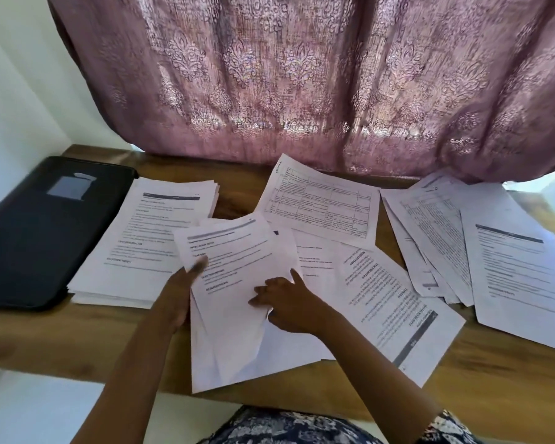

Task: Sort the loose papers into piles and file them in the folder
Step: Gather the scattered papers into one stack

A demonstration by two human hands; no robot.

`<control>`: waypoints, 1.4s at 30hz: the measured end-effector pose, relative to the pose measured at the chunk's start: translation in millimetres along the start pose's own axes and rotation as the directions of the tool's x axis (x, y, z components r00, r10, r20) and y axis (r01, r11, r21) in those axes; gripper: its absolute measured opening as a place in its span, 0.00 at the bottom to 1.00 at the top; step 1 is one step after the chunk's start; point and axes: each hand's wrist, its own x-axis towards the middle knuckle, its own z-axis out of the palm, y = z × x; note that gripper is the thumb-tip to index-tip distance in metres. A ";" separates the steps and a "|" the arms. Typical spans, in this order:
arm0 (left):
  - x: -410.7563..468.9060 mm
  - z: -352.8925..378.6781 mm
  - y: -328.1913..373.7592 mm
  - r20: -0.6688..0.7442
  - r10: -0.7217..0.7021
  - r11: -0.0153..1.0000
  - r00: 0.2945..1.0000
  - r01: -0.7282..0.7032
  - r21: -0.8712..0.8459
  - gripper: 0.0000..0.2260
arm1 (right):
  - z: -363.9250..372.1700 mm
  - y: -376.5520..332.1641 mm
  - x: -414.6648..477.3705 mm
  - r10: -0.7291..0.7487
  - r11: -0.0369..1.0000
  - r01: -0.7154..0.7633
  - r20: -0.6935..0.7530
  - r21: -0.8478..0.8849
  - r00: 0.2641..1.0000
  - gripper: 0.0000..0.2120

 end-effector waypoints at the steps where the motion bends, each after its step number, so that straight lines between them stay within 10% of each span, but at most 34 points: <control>1: 6.6 2.3 -5.2 -0.020 0.038 0.990 0.999 -0.035 0.134 0.20 | -2.5 0.7 -0.2 -0.050 0.993 0.048 0.014 0.109 0.999 0.24; 4: 14.5 3.1 -13.2 -0.143 0.154 0.911 0.978 -0.085 0.403 0.18 | -22.7 16.2 -2.8 -0.089 0.811 0.197 -0.216 0.550 0.972 0.24; 7: 14.1 -12.3 -12.2 -0.229 0.190 0.928 0.955 -0.098 0.360 0.15 | -38.9 68.2 13.0 0.323 0.811 0.012 -0.464 0.585 0.824 0.19; 12: 4.6 -46.0 7.9 -0.305 0.079 0.997 0.949 -0.081 0.005 0.05 | -47.0 135.5 45.3 0.516 0.856 -0.506 -0.260 0.109 0.816 0.33; 24: -7.5 -33.4 8.6 -0.450 0.230 0.939 0.863 -0.076 0.334 0.19 | -56.0 105.6 52.2 0.190 0.823 -0.351 -0.365 -0.447 0.911 0.12; 29: -12.8 -22.0 0.4 -0.418 0.215 0.936 0.883 -0.064 0.345 0.18 | -94.9 36.1 38.4 0.292 0.904 -0.417 -0.573 -0.097 0.766 0.11; 37: -31.8 1.0 8.7 -0.365 0.005 0.998 0.931 -0.028 -0.056 0.19 | -25.3 -86.8 63.9 0.147 0.949 -0.053 -0.288 0.312 0.946 0.11; 42: -24.4 -8.6 5.4 -0.404 0.141 0.973 0.904 -0.052 0.224 0.14 | -27.0 -87.5 74.3 0.250 0.721 -0.089 -0.137 0.687 0.959 0.18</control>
